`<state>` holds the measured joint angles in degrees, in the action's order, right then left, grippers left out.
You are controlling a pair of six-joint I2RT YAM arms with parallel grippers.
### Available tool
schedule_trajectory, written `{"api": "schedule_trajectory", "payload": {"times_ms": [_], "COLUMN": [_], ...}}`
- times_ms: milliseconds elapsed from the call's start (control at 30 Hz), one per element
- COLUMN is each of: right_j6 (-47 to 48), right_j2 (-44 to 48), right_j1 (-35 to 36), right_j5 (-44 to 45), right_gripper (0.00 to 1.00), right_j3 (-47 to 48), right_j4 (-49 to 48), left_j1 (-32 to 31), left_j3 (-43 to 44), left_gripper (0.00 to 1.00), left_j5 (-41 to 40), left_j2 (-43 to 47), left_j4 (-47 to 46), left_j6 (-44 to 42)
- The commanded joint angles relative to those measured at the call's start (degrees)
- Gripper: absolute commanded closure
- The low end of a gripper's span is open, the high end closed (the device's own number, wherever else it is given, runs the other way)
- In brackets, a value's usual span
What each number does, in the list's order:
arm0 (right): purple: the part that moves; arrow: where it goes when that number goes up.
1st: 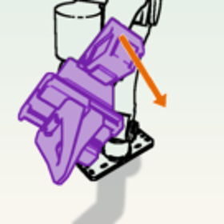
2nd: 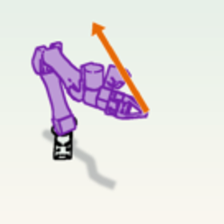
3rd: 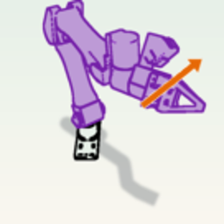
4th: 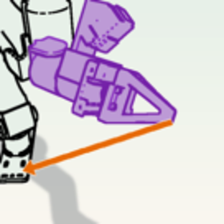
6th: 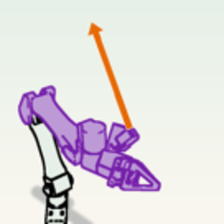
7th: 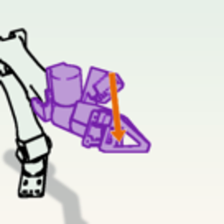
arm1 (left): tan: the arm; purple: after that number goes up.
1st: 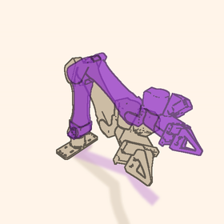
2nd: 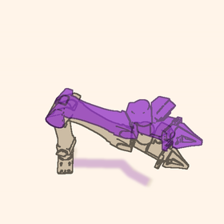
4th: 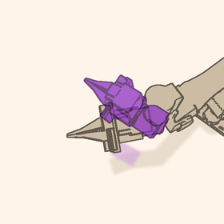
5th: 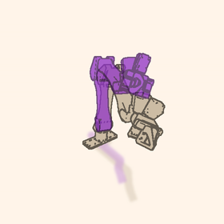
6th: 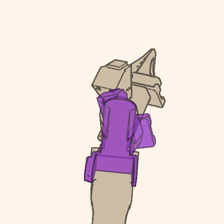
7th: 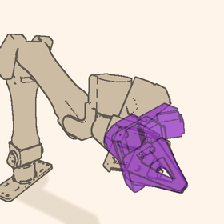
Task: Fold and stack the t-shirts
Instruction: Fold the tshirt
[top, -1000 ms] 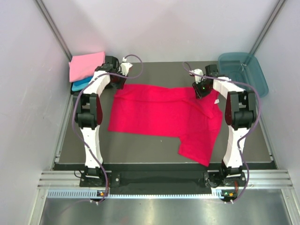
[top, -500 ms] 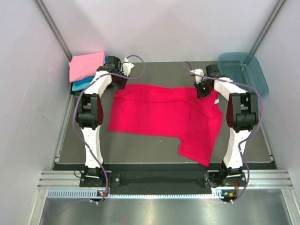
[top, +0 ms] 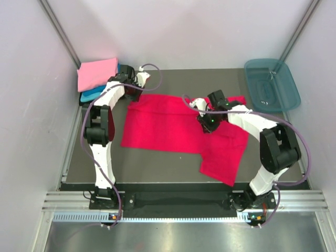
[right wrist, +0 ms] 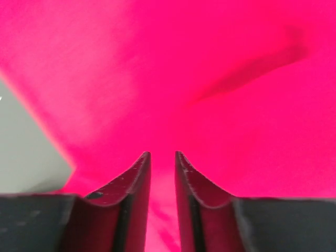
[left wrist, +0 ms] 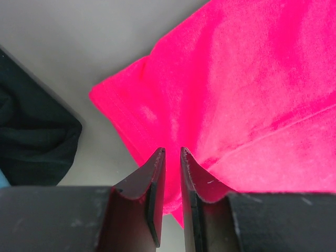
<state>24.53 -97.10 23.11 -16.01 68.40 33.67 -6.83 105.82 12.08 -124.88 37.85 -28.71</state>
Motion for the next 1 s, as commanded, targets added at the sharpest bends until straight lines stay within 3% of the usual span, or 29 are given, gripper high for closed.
{"api": "schedule_trajectory", "payload": {"times_ms": [0,133,400,600,967], "right_j6": [-2.5,-3.7,-3.2,-2.5,-2.1], "right_j2": [4.1,0.9,-10.6,-15.7,-20.1], "right_j1": [0.2,-6.9,-17.8,-20.4,-22.1], "right_j5": [0.4,0.6,1.7,2.9,4.2], "right_gripper": [0.73,0.72,0.72,0.73,0.73], "right_j3": [-0.6,7.1,19.3,22.0,25.1], "right_j4": [1.4,1.1,-1.5,-3.9,-4.4], "left_j1": [0.0,0.1,0.6,1.1,1.4], "left_j3": [-0.4,0.3,13.5,17.3,20.6], "left_gripper": [0.77,0.72,0.65,0.66,0.66], "left_j5": [-0.3,-1.5,-6.6,-13.2,-15.0], "left_j2": [4.2,4.2,-4.7,-9.3,-14.3], "left_j4": [-3.5,-3.7,7.5,9.0,6.5], "left_j6": [-1.0,-1.1,2.0,1.9,2.6]}}
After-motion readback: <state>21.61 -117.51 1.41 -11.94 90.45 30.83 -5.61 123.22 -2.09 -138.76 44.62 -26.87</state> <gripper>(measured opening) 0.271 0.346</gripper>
